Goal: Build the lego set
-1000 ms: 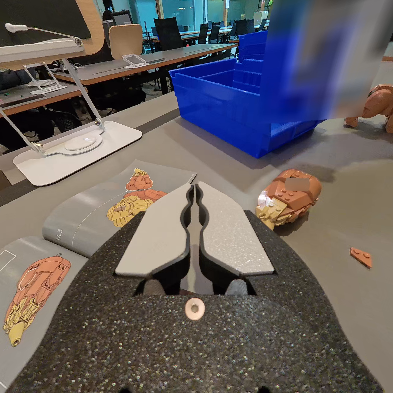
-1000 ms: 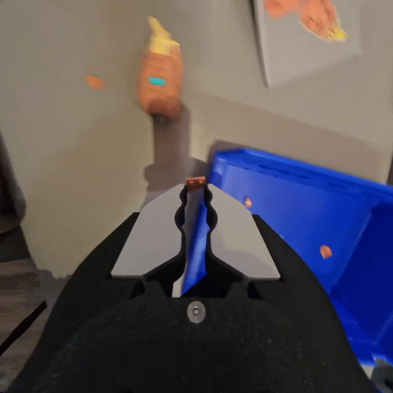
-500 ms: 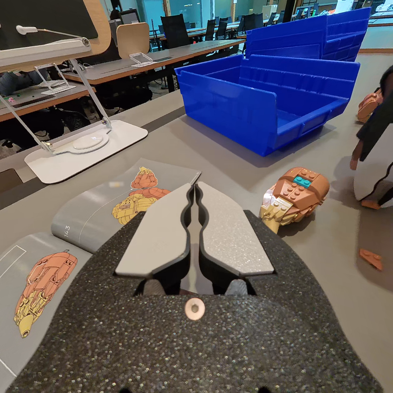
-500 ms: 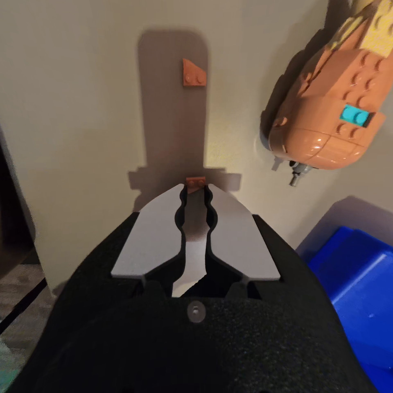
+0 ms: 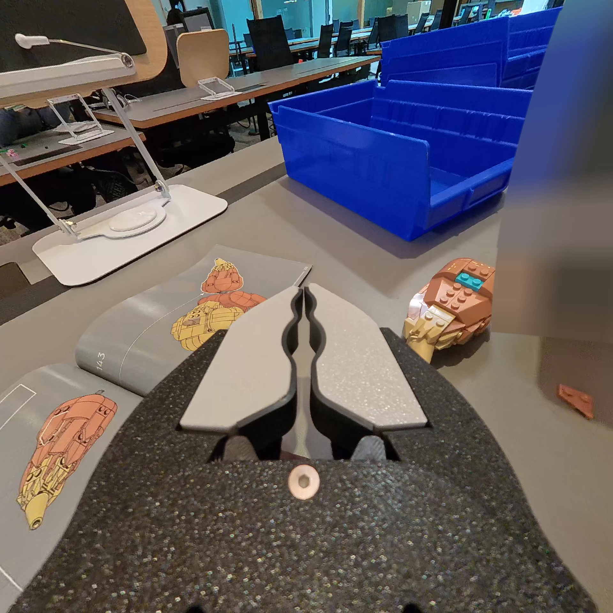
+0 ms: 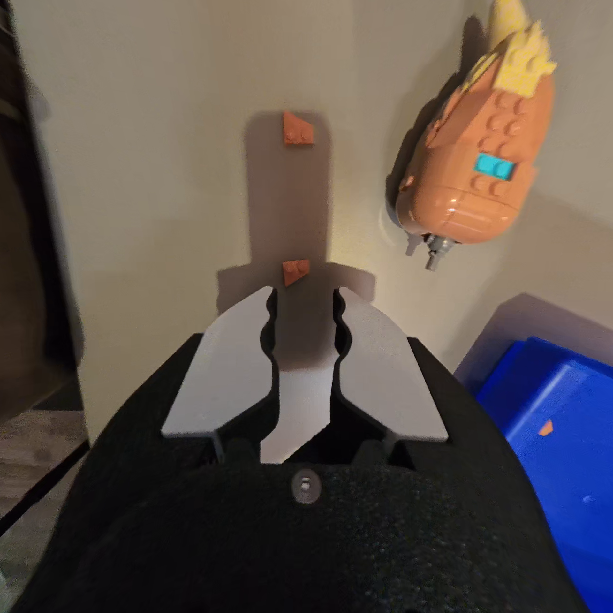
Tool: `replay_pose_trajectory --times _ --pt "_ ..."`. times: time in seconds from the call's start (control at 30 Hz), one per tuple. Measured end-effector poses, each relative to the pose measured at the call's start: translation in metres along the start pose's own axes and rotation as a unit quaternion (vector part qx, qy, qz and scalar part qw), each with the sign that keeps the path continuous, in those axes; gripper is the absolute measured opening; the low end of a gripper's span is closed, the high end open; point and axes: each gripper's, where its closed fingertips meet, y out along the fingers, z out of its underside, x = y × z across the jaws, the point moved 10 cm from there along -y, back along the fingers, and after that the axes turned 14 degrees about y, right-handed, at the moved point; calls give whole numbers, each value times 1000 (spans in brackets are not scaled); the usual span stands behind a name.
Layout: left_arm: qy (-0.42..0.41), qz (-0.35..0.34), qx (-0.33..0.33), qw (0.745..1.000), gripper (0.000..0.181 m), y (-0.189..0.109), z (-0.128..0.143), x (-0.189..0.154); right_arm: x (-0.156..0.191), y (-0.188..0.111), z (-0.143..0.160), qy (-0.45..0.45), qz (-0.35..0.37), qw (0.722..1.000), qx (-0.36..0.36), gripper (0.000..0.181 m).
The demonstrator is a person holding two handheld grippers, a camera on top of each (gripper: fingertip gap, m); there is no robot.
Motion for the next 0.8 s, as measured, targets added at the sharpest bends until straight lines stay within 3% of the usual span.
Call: replay_pose_trajectory --times 0.2,0.33,0.53,0.63,0.8 --pt "-1 1 0 1000 0 0 0 0 -51 -71 18 46 5 993 -105 30" --pt "0 2 2 1000 0 1 0 0 -108 -93 38 76 64 990 -105 29" --pt "-9 -3 -2 1000 0 0 1 3 -166 -54 49 103 80 991 6 27" --pt "-15 -3 -3 1000 0 0 1 4 -174 -33 49 109 83 989 55 24" --pt "-14 1 -4 1000 0 0 1 4 -178 -23 48 116 71 989 56 21"
